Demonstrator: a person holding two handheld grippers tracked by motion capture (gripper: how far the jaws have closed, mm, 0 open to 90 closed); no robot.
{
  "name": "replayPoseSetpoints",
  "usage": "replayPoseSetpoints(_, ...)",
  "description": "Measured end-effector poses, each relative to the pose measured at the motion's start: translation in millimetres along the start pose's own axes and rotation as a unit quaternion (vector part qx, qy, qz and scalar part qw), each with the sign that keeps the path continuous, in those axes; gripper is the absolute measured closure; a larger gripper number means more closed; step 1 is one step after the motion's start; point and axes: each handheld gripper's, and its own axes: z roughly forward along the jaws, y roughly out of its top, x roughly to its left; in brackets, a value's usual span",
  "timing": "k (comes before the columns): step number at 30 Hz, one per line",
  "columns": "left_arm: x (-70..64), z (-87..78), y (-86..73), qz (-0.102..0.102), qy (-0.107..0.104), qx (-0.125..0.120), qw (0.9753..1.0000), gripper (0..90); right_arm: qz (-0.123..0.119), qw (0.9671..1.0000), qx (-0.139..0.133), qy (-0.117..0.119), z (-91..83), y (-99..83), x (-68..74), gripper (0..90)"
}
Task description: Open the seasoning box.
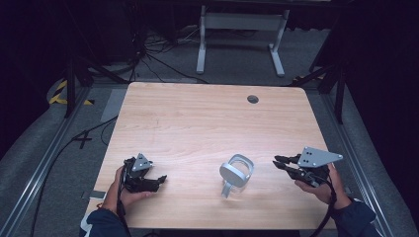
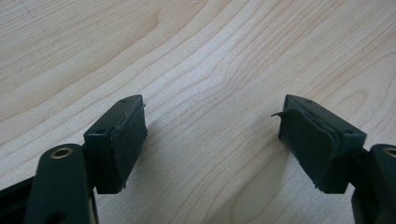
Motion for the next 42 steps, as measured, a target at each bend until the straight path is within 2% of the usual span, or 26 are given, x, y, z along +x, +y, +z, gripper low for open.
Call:
replayPoseSetpoints(5,0.4,1.4,1.7,0.006,-0.002,0.002,1.0,22.6,0.009,0.9998,0.017,-0.006,0.5,-14.8,-5.9,77.3)
replayPoseSetpoints(7,0.9,2.9,3.3,0.011,-0.005,0.002,0.9999,21.6,0.021,0.9994,0.027,-0.006,1.5,-21.6,-8.0,76.5)
replayPoseSetpoints(8,1.2,3.0,4.7,0.014,-0.01,0.01,0.9998,21.3,0.022,0.9993,0.029,-0.007,1.8,-24.2,-9.1,76.3)
replayPoseSetpoints(9,0.4,4.4,5.0,0.011,-0.01,0.006,0.9999,20.8,0.027,0.999,0.036,-0.008,1.9,-28.5,-10.6,76.1)
replayPoseSetpoints(10,0.9,5.4,5.6,0.016,-0.011,0.004,0.9998,20.4,0.033,0.9985,0.041,-0.013,2.1,-35.8,-13.0,75.0)
replayPoseSetpoints(13,0.8,7.2,7.2,0.016,-0.016,0.005,0.9997,19.7,0.041,0.9979,0.05,-0.011,1.7,-43.6,-14.2,74.4)
replayPoseSetpoints(15,2.4,8.8,10.3,0.03,-0.019,0.01,0.9993,18.6,0.047,0.9967,0.064,-0.015,0.8,-54.1,-15.1,72.9)
replayPoseSetpoints(16,1.2,10.7,10.4,0.023,-0.022,0.006,0.9995,18.2,0.05,0.9964,0.066,-0.016,-0.2,-57.6,-15.1,72.2)
replayPoseSetpoints(19,0.6,13.2,12.9,0.024,-0.024,0.007,0.9994,16.9,0.054,0.9956,0.073,-0.021,-3.6,-66.9,-15.4,70.0)
replayPoseSetpoints(20,1.7,13.7,13.9,0.033,-0.024,0.009,0.9991,16.5,0.062,0.9951,0.075,-0.019,-5.4,-71.3,-15.7,68.9)
replayPoseSetpoints(25,0.4,15.9,15.8,0.027,-0.027,0.01,0.9992,15.4,0.065,0.9933,0.092,-0.024,-8.5,-88.3,-17.4,65.2)
replayPoseSetpoints(27,0.3,16.1,16.1,0.028,-0.027,0.011,0.9992,15.4,0.074,0.9921,0.098,-0.026,-10.5,-95.2,-18.0,63.3)
replayPoseSetpoints(36,0.5,16.3,16.4,0.03,-0.025,0.01,0.9992,15.4,0.116,0.9886,0.092,-0.029,-21.2,-122.2,-22.3,56.4)
replayPoseSetpoints(42,0.3,17.1,16.9,0.03,-0.027,0.01,0.9991,15.2,0.15,0.9849,0.083,-0.023,-25.0,-142.2,-25.7,45.5)
